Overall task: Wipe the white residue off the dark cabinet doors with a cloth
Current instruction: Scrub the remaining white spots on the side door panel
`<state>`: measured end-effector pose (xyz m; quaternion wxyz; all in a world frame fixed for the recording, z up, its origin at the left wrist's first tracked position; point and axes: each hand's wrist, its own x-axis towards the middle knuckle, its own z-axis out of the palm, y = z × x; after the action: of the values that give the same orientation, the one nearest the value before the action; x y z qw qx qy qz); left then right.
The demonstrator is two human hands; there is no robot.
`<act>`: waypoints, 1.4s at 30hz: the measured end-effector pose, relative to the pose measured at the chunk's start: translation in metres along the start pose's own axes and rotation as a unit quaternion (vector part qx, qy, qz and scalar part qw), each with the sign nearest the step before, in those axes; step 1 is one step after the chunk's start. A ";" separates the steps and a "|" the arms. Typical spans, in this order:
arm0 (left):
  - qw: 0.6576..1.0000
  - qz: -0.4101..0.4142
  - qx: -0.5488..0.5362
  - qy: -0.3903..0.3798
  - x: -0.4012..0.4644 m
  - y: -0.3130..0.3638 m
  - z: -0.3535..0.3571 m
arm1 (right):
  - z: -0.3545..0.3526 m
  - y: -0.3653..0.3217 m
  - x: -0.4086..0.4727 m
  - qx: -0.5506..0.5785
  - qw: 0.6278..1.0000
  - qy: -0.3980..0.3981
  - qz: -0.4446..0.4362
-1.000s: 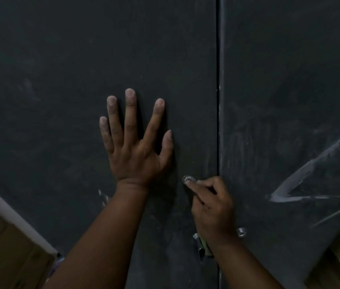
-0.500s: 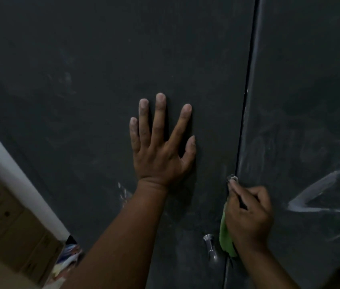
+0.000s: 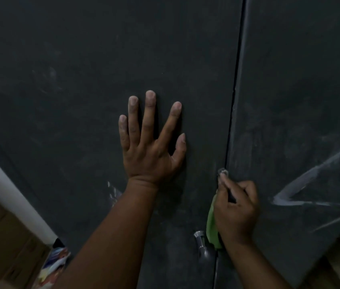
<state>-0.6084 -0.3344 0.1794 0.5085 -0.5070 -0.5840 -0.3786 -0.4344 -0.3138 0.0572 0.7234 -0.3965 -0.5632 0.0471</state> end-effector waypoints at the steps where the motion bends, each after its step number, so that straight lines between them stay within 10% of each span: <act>1: 1.000 -0.001 0.001 0.001 0.000 -0.001 0.000 | -0.001 0.000 -0.005 0.004 1.000 -0.002 0.014; 42: 1.000 0.002 0.002 0.003 0.004 0.003 -0.006 | 0.007 -0.030 0.053 -0.004 0.999 0.012 -0.052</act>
<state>-0.6045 -0.3392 0.1843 0.5118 -0.5061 -0.5822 -0.3782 -0.4323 -0.3033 0.1178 0.7302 -0.3701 -0.5743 0.0024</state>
